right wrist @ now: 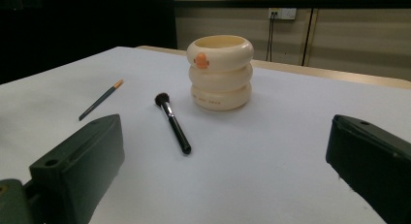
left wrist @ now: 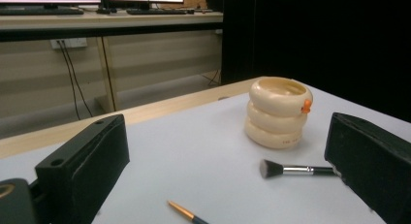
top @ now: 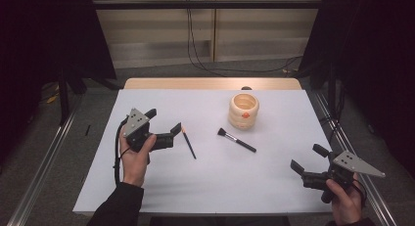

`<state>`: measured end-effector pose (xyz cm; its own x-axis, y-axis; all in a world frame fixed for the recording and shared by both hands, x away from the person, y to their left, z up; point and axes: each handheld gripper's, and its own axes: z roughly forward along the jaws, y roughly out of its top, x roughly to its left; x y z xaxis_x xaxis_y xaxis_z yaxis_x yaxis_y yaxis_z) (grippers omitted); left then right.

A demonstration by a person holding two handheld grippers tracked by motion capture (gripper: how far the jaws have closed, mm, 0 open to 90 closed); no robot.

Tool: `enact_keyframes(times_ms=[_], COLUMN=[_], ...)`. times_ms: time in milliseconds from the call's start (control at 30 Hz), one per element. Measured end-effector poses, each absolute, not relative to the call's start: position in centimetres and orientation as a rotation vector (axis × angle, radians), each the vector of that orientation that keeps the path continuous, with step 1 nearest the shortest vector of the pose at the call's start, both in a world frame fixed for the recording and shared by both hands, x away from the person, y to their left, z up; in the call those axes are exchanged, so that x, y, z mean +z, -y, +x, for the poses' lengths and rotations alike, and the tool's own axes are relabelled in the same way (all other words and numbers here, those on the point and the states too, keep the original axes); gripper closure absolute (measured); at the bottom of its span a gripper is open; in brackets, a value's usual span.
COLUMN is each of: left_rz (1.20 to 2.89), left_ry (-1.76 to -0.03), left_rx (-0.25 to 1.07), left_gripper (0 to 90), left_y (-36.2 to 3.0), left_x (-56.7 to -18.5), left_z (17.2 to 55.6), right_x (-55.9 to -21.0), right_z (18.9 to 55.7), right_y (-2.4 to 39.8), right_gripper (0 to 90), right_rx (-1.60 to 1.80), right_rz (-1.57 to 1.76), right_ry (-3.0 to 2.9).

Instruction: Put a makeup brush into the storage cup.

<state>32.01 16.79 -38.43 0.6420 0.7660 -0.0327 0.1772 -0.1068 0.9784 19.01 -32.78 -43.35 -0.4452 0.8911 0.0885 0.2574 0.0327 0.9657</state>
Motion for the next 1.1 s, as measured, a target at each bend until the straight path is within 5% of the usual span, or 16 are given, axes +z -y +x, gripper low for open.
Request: enact_keyframes(times_ms=[1100], left_rz=[1.714], left_ry=[-0.795], left_rx=[0.582], left_gripper=[1.4], left_y=[-13.9], left_x=[-36.2], left_z=[37.4], right_x=[-43.4], right_z=[19.0], right_y=[32.8], right_gripper=[0.0], right_rx=[1.44], right_rz=[1.155], right_ry=[-1.756])
